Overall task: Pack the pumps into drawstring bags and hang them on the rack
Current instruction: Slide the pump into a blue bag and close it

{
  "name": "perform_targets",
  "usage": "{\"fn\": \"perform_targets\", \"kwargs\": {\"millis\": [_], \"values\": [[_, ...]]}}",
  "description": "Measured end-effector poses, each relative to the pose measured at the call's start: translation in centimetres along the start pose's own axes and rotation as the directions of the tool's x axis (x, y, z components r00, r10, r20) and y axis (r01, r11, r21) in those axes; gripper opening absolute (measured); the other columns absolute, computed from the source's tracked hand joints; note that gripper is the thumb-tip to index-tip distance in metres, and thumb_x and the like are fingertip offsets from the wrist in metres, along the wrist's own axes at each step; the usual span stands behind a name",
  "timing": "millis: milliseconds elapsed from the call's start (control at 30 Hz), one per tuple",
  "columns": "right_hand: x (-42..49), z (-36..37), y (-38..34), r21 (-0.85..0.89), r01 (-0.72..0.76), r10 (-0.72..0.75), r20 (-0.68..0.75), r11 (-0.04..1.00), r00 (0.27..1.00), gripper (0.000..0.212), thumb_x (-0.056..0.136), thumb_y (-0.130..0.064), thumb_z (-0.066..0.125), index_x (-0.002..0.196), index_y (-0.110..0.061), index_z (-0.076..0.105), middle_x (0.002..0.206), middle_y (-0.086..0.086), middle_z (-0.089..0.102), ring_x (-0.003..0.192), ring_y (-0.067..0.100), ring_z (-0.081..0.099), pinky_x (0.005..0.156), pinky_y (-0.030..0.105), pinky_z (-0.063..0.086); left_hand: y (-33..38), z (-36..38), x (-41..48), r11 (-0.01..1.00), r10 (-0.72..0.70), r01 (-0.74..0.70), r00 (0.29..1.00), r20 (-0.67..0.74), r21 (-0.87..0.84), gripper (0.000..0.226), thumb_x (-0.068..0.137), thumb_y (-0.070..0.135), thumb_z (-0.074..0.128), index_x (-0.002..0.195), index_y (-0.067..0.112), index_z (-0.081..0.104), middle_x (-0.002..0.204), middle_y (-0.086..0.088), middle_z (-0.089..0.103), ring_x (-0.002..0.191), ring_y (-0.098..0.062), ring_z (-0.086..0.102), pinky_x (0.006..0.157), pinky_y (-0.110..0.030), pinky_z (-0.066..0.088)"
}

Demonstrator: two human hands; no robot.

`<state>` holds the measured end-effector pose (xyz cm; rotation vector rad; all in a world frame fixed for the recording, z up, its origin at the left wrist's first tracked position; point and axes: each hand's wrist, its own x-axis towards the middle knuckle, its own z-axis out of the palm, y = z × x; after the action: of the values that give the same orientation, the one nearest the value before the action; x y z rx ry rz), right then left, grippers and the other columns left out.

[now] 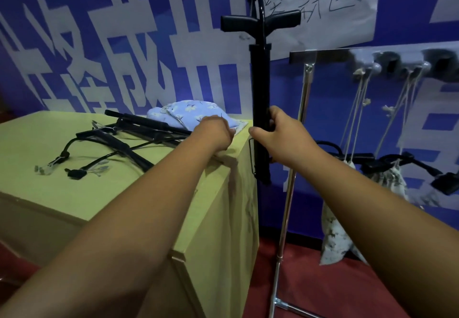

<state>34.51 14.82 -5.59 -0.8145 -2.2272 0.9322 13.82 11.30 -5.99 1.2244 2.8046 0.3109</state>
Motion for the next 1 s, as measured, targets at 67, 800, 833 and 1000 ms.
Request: {"fn": "perform_targets", "kwargs": {"millis": [67, 800, 833, 1000], "values": [[1.3, 0.5, 0.6, 0.012, 0.001, -0.001, 0.012, 1.000, 1.000, 0.029, 0.102, -0.043, 0.068, 0.124, -0.032, 0.053, 0.100, -0.003, 0.069, 0.084, 0.019, 0.072, 0.077, 0.048, 0.067, 0.1, 0.5, 2.5, 0.982, -0.081, 0.065, 0.993, 0.082, 0.175, 0.061, 0.104, 0.053, 0.036, 0.163, 0.050, 0.021, 0.163, -0.014, 0.033, 0.149, -0.049, 0.030, 0.110, -0.056, 0.043], [2.0, 0.5, 1.3, 0.131, 0.049, -0.052, 0.015, 0.990, 0.999, 0.037, 0.104, -0.040, 0.069, 0.139, -0.033, 0.058, 0.123, -0.011, 0.065, 0.092, 0.014, 0.071, 0.077, 0.036, 0.062, -0.2, -7.1, 2.5, 0.774, 0.191, -0.541, 0.695, -0.693, -0.329, 0.070, 0.096, 0.017, 0.067, 0.161, 0.012, 0.041, 0.166, -0.008, 0.040, 0.150, -0.023, 0.041, 0.120, -0.030, 0.036], [1.6, 0.0, 0.9, 0.122, 0.063, -0.064, 0.004, 0.991, 0.998, 0.039, 0.104, -0.041, 0.069, 0.141, -0.033, 0.057, 0.130, -0.008, 0.062, 0.097, 0.014, 0.070, 0.077, 0.034, 0.061, 0.2, -8.4, 1.3, 0.764, 0.198, -0.564, 0.667, -0.719, -0.313, 0.074, 0.094, 0.019, 0.071, 0.162, 0.015, 0.040, 0.164, -0.005, 0.041, 0.145, -0.018, 0.045, 0.117, -0.026, 0.039], [-0.1, -2.1, -0.9, 0.141, 0.084, -0.085, -0.002, 0.986, 0.996, 0.060, 0.085, -0.068, 0.071, 0.138, -0.044, 0.059, 0.161, -0.007, 0.038, 0.137, 0.026, 0.059, 0.102, 0.054, 0.060, 2.7, -12.4, -4.2, 0.548, 0.181, -0.687, 0.655, -0.734, -0.478, 0.079, 0.091, 0.027, 0.070, 0.162, 0.018, 0.038, 0.145, 0.011, 0.042, 0.132, -0.012, 0.056, 0.109, -0.030, 0.053]]}}
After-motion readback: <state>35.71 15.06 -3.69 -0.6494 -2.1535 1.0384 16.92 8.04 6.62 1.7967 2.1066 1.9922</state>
